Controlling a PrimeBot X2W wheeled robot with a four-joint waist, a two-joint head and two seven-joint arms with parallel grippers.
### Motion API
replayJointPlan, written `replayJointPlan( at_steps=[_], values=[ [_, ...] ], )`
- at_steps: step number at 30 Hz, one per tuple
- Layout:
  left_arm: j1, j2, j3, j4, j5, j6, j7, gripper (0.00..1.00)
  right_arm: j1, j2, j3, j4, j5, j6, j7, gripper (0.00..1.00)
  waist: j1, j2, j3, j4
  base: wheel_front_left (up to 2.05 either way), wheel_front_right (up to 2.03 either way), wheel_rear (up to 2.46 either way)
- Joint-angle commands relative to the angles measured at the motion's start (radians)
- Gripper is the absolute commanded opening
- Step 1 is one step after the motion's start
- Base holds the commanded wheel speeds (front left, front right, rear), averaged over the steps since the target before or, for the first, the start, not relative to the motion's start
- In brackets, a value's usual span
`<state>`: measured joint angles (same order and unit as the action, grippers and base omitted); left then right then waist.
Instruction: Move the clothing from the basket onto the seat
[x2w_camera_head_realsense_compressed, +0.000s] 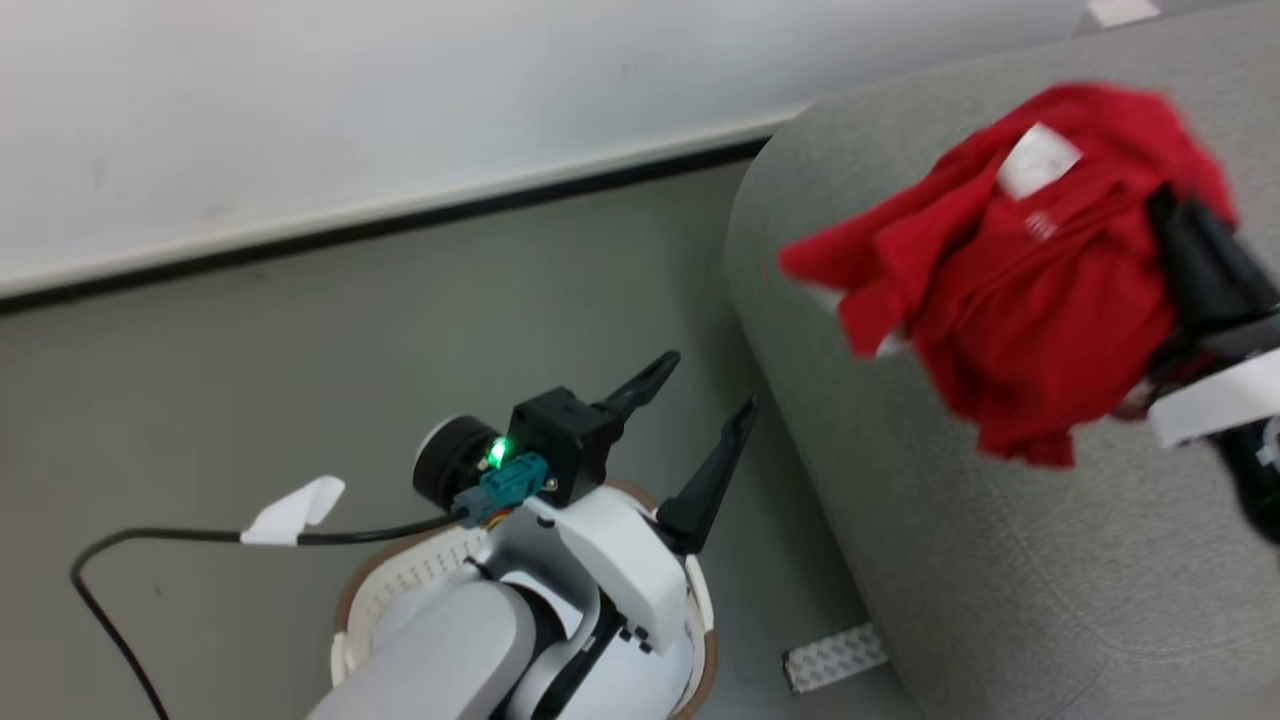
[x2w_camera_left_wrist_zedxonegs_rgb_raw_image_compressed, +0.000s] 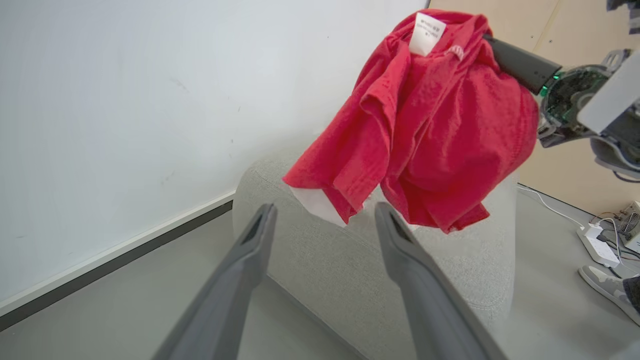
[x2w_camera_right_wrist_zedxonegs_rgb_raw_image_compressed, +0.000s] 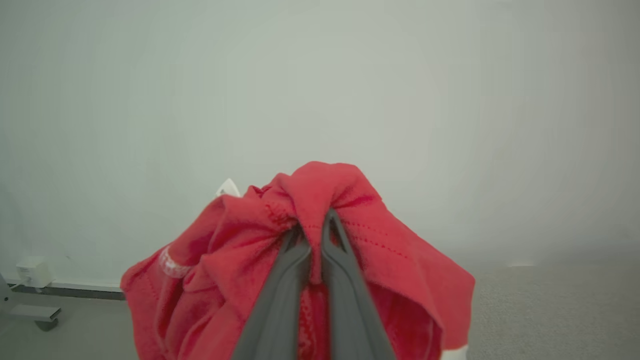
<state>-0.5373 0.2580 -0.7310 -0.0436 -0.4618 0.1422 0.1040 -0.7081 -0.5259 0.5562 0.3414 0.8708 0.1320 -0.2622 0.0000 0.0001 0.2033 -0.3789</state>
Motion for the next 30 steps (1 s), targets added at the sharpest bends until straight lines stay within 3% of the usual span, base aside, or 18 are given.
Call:
replayJointPlan(
  at_steps=[1, 10, 21, 30],
  values=[
    [-0.021, 0.002, -0.002, -0.008, 0.009, -0.003, 0.005, 1.00, -0.026, -0.002, -0.038, 0.007, -0.004, -0.002, -0.004, 0.00, 0.0000, -0.0001, 0.074, 0.035, 0.00, 0.00, 0.00],
    [-0.156, -0.015, -0.019, -0.060, 0.065, -0.019, 0.036, 1.00, -0.223, -0.041, -0.272, 0.120, -0.048, -0.003, -0.004, 0.00, 0.0000, -0.0001, 0.301, 0.115, 0.00, 0.00, 0.00],
    [-0.278, -0.072, -0.044, -0.073, 0.111, -0.039, 0.021, 1.00, -0.475, -0.127, -0.557, 0.438, -0.213, -0.003, -0.003, 0.00, 0.0000, -0.0001, 0.513, 0.202, 0.00, 0.00, 0.00],
    [-0.278, -0.092, -0.050, -0.023, 0.094, -0.043, -0.023, 1.00, -0.394, -0.059, -0.787, 0.672, -0.455, -0.003, -0.002, 0.00, 0.0000, -0.0001, 0.519, 0.225, 0.00, 0.00, 0.00]
  ],
)
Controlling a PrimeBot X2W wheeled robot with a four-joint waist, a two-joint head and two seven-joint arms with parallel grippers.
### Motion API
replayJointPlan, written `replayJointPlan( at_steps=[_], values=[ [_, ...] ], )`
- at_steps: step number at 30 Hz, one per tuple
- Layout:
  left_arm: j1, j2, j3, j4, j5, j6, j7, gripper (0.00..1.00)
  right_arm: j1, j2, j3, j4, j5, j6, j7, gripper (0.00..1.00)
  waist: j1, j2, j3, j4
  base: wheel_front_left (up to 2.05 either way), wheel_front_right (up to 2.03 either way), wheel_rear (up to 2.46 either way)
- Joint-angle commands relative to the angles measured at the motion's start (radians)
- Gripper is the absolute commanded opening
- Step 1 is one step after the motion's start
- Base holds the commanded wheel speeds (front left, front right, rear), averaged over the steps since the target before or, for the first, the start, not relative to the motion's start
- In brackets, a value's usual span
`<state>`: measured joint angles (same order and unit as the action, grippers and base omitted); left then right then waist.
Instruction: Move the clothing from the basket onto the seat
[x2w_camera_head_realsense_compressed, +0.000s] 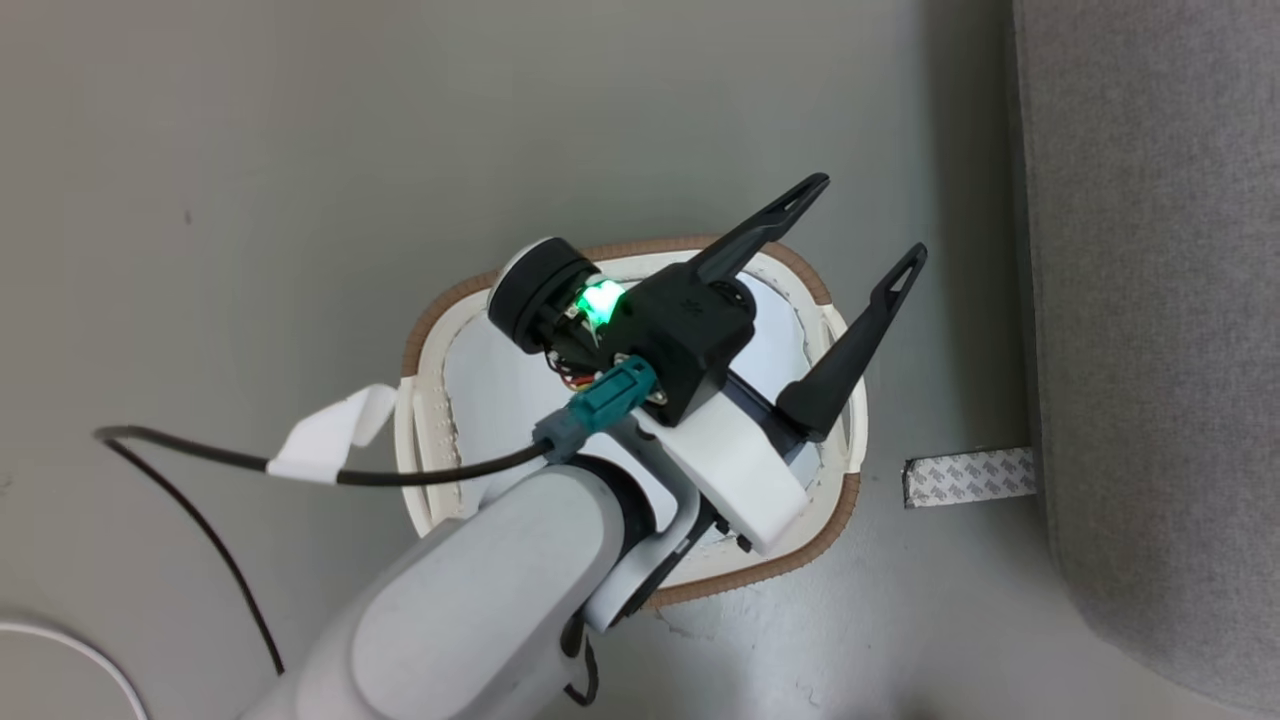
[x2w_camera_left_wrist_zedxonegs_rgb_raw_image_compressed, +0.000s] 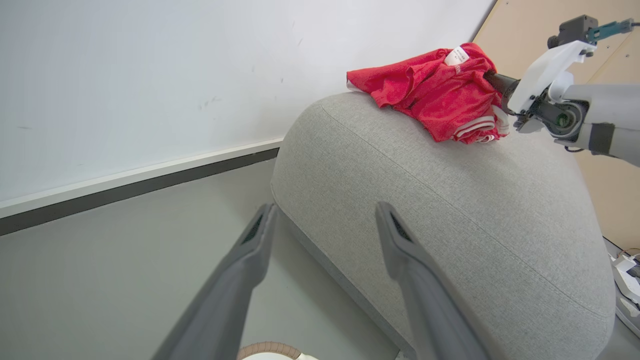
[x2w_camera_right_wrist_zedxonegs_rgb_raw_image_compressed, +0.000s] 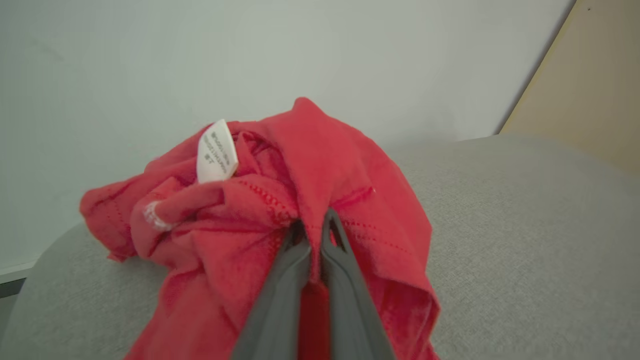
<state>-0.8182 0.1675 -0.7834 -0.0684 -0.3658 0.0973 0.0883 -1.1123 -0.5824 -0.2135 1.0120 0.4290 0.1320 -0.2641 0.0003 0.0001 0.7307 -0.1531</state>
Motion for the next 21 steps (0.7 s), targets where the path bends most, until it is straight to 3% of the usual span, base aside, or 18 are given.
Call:
replayJointPlan(
  at_steps=[1, 2, 4, 12, 21],
  values=[
    [0.011, 0.002, 0.004, 0.007, -0.005, 0.004, -0.012, 1.00, 0.021, 0.007, -0.049, 0.006, -0.036, -0.003, 0.000, 0.24, -0.0003, -0.0001, -0.018, -0.003, 0.00, 0.00, 0.00],
    [0.017, 0.007, 0.008, 0.011, -0.008, 0.006, -0.016, 1.00, 0.038, 0.025, -0.069, 0.000, -0.059, -0.003, 0.000, 0.44, -0.0003, -0.0001, -0.027, -0.007, 0.00, 0.00, 0.00],
    [0.031, 0.017, 0.016, 0.015, -0.015, 0.012, -0.021, 1.00, 0.069, 0.058, -0.104, -0.018, -0.084, -0.003, 0.000, 1.00, -0.0003, -0.0001, -0.051, -0.018, 0.00, 0.00, 0.00],
    [0.119, 0.062, 0.046, 0.038, -0.063, 0.029, -0.057, 1.00, 0.212, 0.139, -0.149, -0.113, -0.171, -0.003, 0.000, 1.00, -0.0003, -0.0001, -0.217, -0.074, 0.00, 0.00, 0.00],
    [0.272, 0.109, 0.115, 0.076, -0.109, 0.088, -0.162, 1.00, 0.438, 0.229, -0.058, -0.398, -0.163, -0.003, 0.000, 1.00, -0.0003, -0.0001, -0.434, -0.060, 0.00, 0.00, 0.00]
  ],
)
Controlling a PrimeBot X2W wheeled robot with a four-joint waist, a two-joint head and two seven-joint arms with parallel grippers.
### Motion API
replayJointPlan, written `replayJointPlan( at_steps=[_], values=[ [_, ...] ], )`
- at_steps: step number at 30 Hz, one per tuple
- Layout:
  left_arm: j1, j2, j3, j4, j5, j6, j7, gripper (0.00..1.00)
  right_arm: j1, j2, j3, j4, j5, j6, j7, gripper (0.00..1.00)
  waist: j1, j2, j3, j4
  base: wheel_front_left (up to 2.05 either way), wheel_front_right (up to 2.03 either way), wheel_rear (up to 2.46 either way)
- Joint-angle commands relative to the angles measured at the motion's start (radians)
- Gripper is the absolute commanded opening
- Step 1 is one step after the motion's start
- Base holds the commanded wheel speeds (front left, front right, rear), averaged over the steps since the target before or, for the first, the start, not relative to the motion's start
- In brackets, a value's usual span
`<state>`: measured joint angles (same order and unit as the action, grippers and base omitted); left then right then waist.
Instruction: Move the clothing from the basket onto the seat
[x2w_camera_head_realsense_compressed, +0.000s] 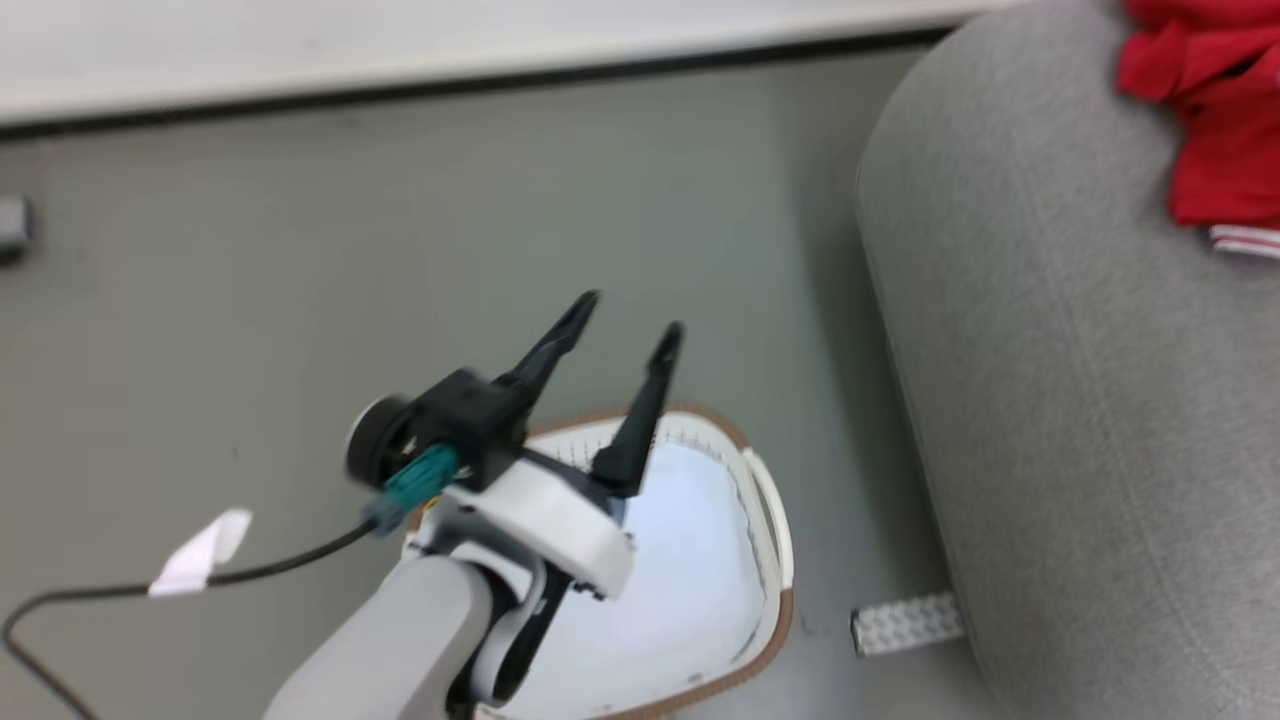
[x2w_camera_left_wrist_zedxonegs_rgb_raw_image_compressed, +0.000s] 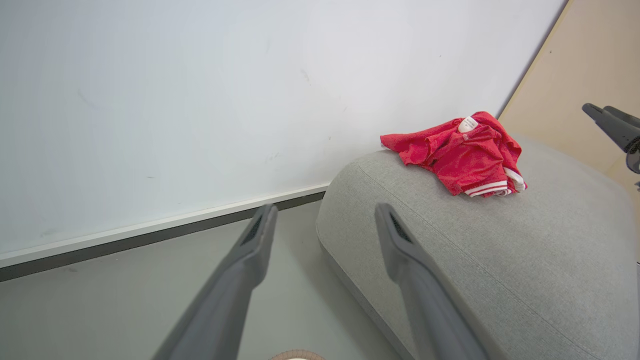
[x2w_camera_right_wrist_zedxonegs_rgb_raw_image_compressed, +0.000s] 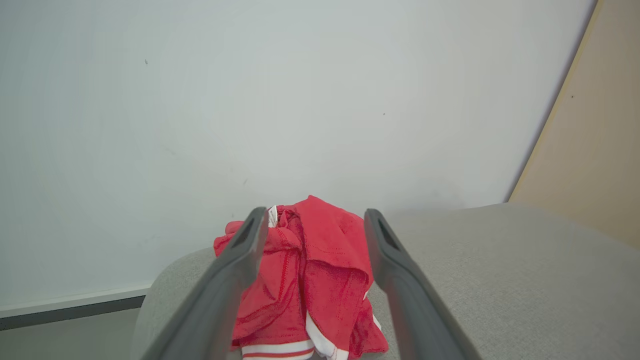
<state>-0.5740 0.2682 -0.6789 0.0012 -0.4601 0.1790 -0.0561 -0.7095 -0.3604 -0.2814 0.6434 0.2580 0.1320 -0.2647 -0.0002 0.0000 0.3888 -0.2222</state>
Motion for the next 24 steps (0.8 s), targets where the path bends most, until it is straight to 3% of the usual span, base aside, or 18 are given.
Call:
replayJointPlan(
  at_steps=[1, 7, 12, 19, 24],
  values=[
    [0.047, 0.010, 0.020, 0.013, -0.024, 0.012, -0.039, 1.00, 0.064, 0.017, 0.016, -0.070, 0.009, -0.003, 0.001, 1.00, 0.0002, 0.0000, -0.115, 0.018, 0.00, 0.00, 0.00],
    [0.161, 0.040, 0.084, 0.059, -0.054, 0.050, -0.141, 1.00, 0.237, 0.086, 0.049, -0.281, -0.004, -0.002, 0.001, 1.00, 0.0002, 0.0000, -0.213, 0.081, 0.00, 0.00, 0.00],
    [0.240, 0.062, 0.118, 0.105, -0.043, 0.069, -0.191, 1.00, 0.368, 0.147, 0.096, -0.365, 0.009, -0.002, 0.001, 1.00, 0.0002, 0.0000, -0.283, 0.130, 0.00, 0.00, 0.00],
    [0.365, 0.062, 0.183, 0.148, -0.021, 0.097, -0.208, 1.00, 0.521, 0.221, 0.193, -0.394, -0.038, -0.002, 0.001, 1.00, 0.0002, 0.0000, -0.358, 0.162, 0.00, 0.00, 0.00],
    [0.445, 0.032, 0.256, 0.142, 0.000, 0.080, -0.208, 1.00, 0.586, 0.247, 0.235, -0.374, -0.068, -0.003, 0.001, 1.00, 0.0002, 0.0000, -0.381, 0.178, 0.00, 0.00, 0.00]
  ],
)
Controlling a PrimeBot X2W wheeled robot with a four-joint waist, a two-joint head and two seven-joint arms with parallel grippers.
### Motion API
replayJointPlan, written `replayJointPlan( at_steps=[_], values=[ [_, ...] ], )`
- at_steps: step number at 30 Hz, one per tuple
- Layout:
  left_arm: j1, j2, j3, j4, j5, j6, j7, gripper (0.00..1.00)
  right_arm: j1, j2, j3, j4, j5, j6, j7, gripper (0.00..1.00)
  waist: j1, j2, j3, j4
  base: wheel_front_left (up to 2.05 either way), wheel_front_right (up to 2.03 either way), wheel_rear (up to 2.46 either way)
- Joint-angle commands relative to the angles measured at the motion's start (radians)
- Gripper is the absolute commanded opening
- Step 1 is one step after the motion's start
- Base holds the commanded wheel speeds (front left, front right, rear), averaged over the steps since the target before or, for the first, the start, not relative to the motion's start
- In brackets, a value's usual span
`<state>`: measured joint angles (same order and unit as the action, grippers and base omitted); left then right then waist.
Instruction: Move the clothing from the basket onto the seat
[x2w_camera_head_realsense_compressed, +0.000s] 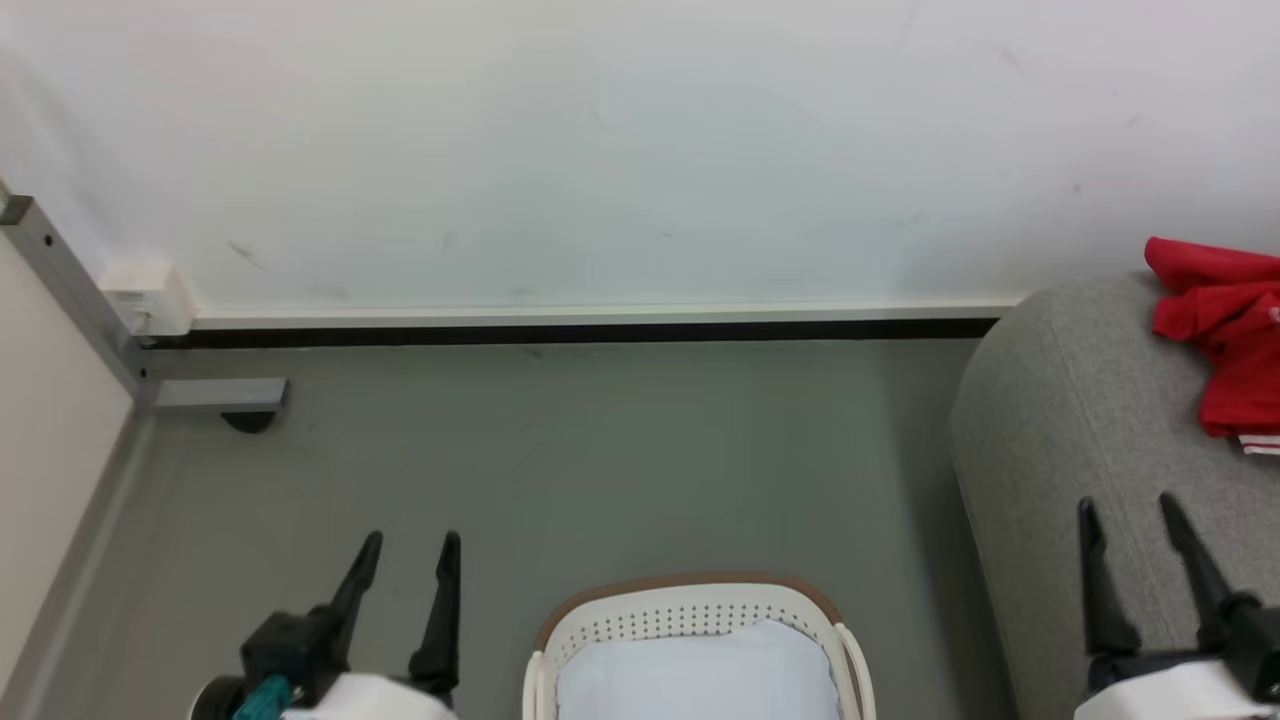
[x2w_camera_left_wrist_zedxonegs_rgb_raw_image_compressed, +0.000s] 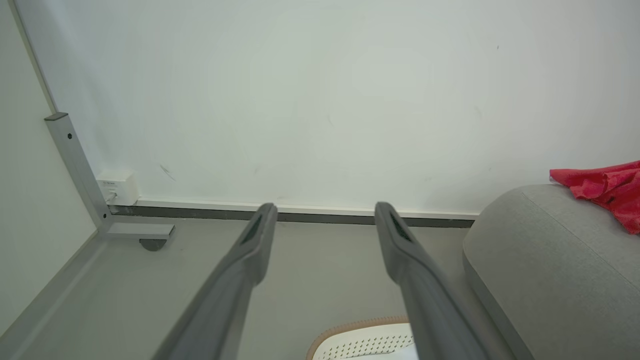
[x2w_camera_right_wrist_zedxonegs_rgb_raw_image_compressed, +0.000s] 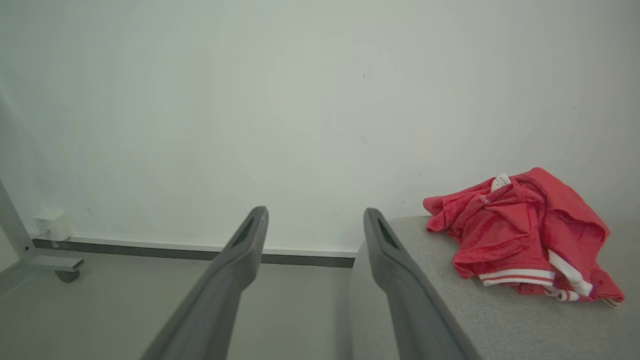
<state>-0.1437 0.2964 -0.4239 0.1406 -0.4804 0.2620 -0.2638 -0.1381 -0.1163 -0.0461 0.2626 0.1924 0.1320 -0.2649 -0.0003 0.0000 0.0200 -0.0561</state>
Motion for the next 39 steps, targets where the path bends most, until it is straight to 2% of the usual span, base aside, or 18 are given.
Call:
replayJointPlan(
  at_steps=[1, 7, 18, 31, 36, 37, 39],
  values=[
    [0.032, 0.002, 0.019, 0.009, 0.033, -0.012, 0.000, 1.00, 0.029, 0.009, 0.008, 0.011, -0.011, -0.003, 0.001, 1.00, 0.0003, 0.0000, -0.017, 0.017, 0.00, 0.00, 0.00],
    [0.112, -0.057, 0.116, 0.054, 0.093, -0.072, -0.001, 1.00, 0.082, 0.039, 0.029, 0.021, -0.040, -0.003, 0.001, 1.00, 0.0003, 0.0000, -0.042, 0.029, 0.00, 0.00, 0.00],
    [0.142, -0.132, 0.222, 0.081, 0.196, -0.166, -0.001, 1.00, 0.107, 0.062, 0.036, 0.045, -0.044, -0.003, 0.001, 1.00, 0.0003, 0.0000, -0.063, 0.019, 0.00, 0.00, 0.00],
    [0.145, -0.176, 0.293, 0.116, 0.268, -0.232, -0.001, 1.00, 0.100, 0.065, 0.035, 0.060, -0.054, -0.003, 0.001, 1.00, 0.0003, 0.0000, -0.064, 0.007, 0.00, 0.00, 0.00],
    [0.143, -0.189, 0.300, 0.140, 0.263, -0.259, -0.001, 1.00, 0.099, 0.066, 0.041, 0.064, -0.053, -0.003, 0.001, 1.00, 0.0003, 0.0000, -0.065, 0.007, 0.00, 0.00, 0.00],
    [0.133, -0.191, 0.296, 0.145, 0.268, -0.262, 0.000, 0.00, 0.100, 0.064, 0.041, 0.063, -0.043, 0.000, 0.000, 0.00, 0.0003, 0.0000, -0.065, 0.007, 0.00, 0.00, 0.00],
    [0.139, -0.194, 0.291, 0.160, 0.268, -0.262, 0.001, 0.00, 0.104, 0.067, 0.042, 0.078, -0.042, 0.000, 0.000, 0.00, 0.0003, 0.0000, -0.065, 0.007, 0.00, 0.00, 0.00]
  ],
)
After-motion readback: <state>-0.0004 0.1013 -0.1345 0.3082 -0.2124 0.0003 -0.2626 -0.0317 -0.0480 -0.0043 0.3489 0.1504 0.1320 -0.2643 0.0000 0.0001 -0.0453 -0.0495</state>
